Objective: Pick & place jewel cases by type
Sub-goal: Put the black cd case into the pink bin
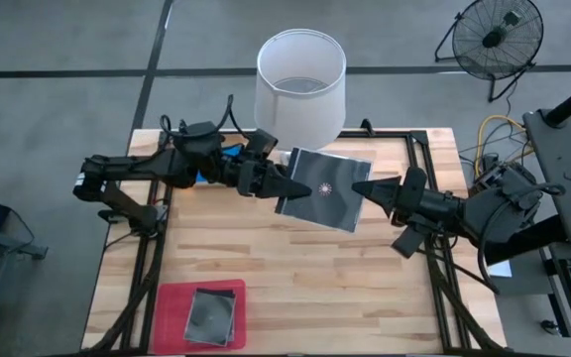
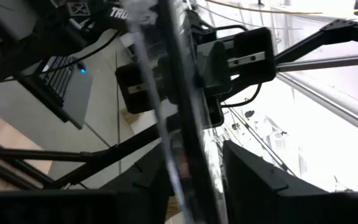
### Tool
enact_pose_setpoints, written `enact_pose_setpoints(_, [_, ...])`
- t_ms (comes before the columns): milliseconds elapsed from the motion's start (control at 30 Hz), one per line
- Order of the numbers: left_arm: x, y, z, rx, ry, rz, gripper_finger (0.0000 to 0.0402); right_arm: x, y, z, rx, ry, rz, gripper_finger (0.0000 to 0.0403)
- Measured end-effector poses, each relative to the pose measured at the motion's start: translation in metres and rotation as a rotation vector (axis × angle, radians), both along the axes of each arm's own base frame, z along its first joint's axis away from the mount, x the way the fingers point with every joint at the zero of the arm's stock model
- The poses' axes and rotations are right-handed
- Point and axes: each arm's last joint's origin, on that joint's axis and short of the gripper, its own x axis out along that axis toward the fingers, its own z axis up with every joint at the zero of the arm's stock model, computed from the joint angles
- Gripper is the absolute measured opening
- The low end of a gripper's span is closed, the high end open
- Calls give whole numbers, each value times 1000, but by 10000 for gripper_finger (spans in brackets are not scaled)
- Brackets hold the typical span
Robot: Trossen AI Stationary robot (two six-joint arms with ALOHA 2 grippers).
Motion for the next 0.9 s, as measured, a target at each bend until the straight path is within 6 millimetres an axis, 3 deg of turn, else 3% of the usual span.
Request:
enact_pose_setpoints(167, [0,0,2,7,-21,3,101,0,0,0,-3,3,0,28])
enact_pose_setpoints(700, [-1,-1,5,-4,-54,-1,94,0,0,0,-2,1,0,28])
enact_pose_setpoints(900, [-1,-1,5,22,-63,6,56,0,0,0,-2,1,1,28])
